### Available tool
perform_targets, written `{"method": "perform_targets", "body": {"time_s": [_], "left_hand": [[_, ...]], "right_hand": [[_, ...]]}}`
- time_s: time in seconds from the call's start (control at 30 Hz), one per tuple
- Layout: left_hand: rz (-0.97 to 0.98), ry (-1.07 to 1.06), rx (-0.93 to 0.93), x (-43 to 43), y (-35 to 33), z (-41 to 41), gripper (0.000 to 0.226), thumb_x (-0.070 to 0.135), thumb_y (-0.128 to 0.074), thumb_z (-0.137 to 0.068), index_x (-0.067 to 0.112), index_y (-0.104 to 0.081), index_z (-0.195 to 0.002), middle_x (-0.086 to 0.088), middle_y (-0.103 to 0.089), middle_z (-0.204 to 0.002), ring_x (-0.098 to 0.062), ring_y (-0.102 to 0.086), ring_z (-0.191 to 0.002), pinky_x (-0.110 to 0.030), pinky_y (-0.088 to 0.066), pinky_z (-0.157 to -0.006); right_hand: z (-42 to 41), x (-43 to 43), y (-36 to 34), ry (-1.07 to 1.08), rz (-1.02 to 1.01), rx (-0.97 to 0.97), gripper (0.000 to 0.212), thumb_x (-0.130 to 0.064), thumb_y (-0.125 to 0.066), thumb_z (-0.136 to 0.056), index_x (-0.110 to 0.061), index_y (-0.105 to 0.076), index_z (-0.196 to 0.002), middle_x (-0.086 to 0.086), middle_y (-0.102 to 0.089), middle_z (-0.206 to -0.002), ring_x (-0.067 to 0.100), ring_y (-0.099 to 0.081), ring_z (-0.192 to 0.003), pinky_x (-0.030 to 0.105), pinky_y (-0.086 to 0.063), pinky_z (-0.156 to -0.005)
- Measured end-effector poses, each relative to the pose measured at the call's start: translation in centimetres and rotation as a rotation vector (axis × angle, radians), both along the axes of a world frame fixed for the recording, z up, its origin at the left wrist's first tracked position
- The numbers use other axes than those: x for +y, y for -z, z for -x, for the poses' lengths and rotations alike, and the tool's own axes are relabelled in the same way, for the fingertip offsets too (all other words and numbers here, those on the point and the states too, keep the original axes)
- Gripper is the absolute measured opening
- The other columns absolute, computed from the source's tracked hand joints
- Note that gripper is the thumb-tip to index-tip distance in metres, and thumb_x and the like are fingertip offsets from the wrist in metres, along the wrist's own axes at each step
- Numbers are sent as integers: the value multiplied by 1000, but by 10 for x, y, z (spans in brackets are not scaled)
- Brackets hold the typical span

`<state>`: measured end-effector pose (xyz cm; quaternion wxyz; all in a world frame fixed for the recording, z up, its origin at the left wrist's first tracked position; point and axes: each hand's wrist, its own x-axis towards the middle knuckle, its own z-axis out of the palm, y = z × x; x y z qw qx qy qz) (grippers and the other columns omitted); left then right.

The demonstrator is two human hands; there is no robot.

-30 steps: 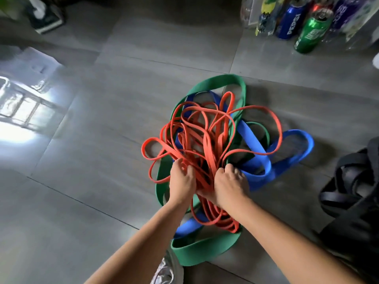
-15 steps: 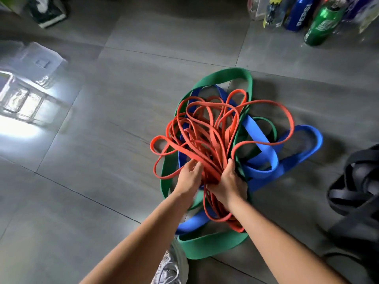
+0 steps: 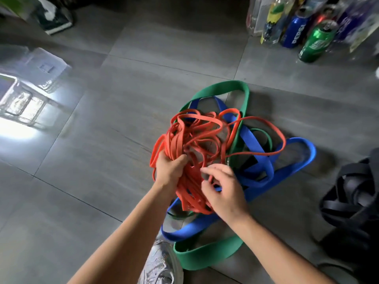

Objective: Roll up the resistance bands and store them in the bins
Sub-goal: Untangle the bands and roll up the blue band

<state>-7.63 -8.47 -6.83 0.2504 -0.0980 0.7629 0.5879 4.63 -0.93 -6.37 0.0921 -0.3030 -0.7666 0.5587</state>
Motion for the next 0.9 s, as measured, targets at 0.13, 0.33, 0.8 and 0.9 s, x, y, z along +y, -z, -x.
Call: {"method": "perform_targets", "body": {"time_s": [0.13, 0.33, 0.8, 0.9], "left_hand": [[50, 46, 178, -8, -11, 22, 29, 14, -62, -56, 19, -59, -85, 3, -65, -73, -5, -60, -59, -21, -50, -56], [240, 151, 228, -20, -2, 26, 28, 4, -62, -65, 26, -52, -79, 8, -58, -68, -9, -54, -59, -27, -47, -59], [245, 374, 116, -23, 15, 17, 51, 32, -71, -55, 23, -55, -102, 4, -66, -88, -18, -64, -84, -38, -54, -81], [131, 491, 166, -17, 9, 9, 80, 36, -85, -50, 29, -48, -120, 6, -65, -110, -11, -62, -103, -34, -50, -92]], "right_hand": [[-9, 38, 23, 125, -101, -284, 46, -9, -71, -76, -3, -58, -119, 14, -52, -116, 28, -52, -113, 26, -34, -98], [14, 58, 45, -377, -631, -350, 71, -27, -71, -72, -22, -42, -137, 5, -38, -139, 28, -36, -128, 38, -32, -104], [70, 79, 58, -665, -712, -619, 32, -27, -49, -87, -39, -57, -116, 3, -39, -136, 31, -37, -124, 41, -30, -104], [72, 82, 38, -412, -276, -286, 18, -19, -57, -78, -31, -61, -91, -4, -61, -103, 24, -59, -96, 33, -49, -82]]}}
